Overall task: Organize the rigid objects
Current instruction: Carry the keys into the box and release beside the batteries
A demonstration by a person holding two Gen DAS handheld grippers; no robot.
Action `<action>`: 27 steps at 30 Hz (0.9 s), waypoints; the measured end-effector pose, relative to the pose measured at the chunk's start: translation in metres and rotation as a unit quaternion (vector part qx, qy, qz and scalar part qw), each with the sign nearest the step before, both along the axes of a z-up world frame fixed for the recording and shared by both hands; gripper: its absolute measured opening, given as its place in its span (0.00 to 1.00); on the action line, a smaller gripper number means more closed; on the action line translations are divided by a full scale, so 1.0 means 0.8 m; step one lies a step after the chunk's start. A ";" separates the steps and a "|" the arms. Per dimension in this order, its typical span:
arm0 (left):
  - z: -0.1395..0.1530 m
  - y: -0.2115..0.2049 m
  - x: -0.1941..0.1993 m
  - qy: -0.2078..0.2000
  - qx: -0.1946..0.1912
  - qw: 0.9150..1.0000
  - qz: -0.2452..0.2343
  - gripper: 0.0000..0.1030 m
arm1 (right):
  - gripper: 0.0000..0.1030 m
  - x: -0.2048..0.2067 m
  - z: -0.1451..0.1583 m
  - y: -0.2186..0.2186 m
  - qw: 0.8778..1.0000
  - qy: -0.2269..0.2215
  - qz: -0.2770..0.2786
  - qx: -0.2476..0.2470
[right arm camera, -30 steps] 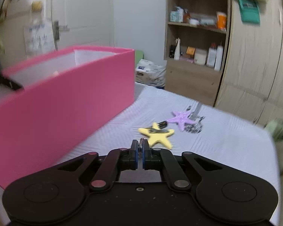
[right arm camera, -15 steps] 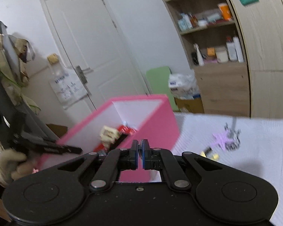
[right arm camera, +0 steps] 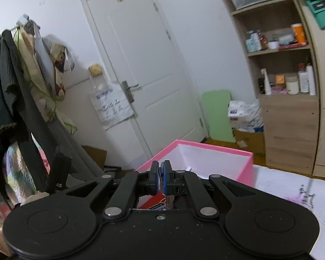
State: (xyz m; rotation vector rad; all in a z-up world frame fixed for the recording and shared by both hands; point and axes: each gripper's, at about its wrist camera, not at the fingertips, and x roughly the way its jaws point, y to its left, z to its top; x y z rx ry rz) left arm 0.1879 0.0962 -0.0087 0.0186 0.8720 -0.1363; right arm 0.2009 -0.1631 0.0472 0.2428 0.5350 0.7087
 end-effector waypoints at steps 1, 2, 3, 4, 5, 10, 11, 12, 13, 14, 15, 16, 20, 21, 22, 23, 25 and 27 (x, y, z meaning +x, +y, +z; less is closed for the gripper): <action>0.000 0.001 0.000 0.000 -0.001 1.000 0.000 0.11 | 0.05 0.006 -0.001 0.007 1.000 0.005 0.004 -0.004; 0.000 0.001 0.000 0.000 -0.002 1.000 0.001 0.11 | 0.05 0.014 -0.003 0.016 1.000 0.012 0.011 -0.009; 0.000 0.001 0.001 -0.001 -0.003 1.000 0.001 0.11 | 0.05 0.024 -0.006 0.025 0.999 0.023 0.019 -0.014; -0.001 0.001 0.000 -0.003 -0.003 1.000 0.001 0.11 | 0.05 0.033 -0.010 0.032 0.999 0.030 0.024 -0.020; -0.001 0.002 -0.001 -0.003 -0.003 1.000 0.000 0.11 | 0.05 0.042 -0.014 0.040 0.998 0.038 0.033 -0.031; -0.001 0.003 -0.003 -0.006 -0.005 1.000 0.002 0.11 | 0.05 0.089 -0.042 0.075 0.992 0.078 0.054 -0.086; -0.001 0.003 -0.003 -0.006 -0.006 1.000 0.002 0.11 | 0.05 0.098 -0.050 0.082 0.990 0.090 0.058 -0.093; -0.001 0.004 -0.002 -0.006 -0.007 1.000 0.002 0.11 | 0.05 0.104 -0.055 0.086 0.989 0.095 0.057 -0.101; 0.000 0.004 -0.002 -0.006 -0.008 1.000 0.002 0.11 | 0.05 0.109 -0.061 0.091 0.987 0.100 0.054 -0.113; -0.001 0.004 -0.002 -0.006 -0.008 1.000 0.002 0.11 | 0.05 0.113 -0.065 0.095 0.986 0.103 0.052 -0.122; -0.001 0.004 -0.002 -0.006 -0.008 1.000 0.002 0.11 | 0.05 0.116 -0.068 0.098 0.985 0.103 0.051 -0.130; -0.001 0.005 -0.001 -0.006 -0.008 1.000 0.002 0.11 | 0.05 0.117 -0.070 0.101 0.985 0.100 0.053 -0.132; -0.001 0.005 -0.002 -0.005 -0.009 1.000 0.001 0.11 | 0.12 0.110 -0.063 0.100 0.990 0.067 0.052 -0.116; -0.001 0.005 -0.002 -0.005 -0.007 1.000 0.000 0.11 | 0.12 0.107 -0.060 0.095 0.991 0.061 0.045 -0.109; -0.001 0.005 -0.002 -0.005 -0.006 1.000 0.000 0.11 | 0.12 0.104 -0.057 0.089 0.992 0.059 0.041 -0.101; -0.001 0.004 -0.002 -0.005 -0.006 1.000 0.000 0.11 | 0.12 0.099 -0.053 0.080 0.993 0.059 0.038 -0.091; -0.001 0.004 -0.001 -0.005 -0.006 1.000 0.000 0.11 | 0.13 0.093 -0.046 0.068 0.995 0.058 0.029 -0.080; -0.001 0.004 -0.001 -0.005 -0.009 1.000 0.001 0.11 | 0.13 0.077 -0.038 0.049 0.996 0.052 0.017 -0.071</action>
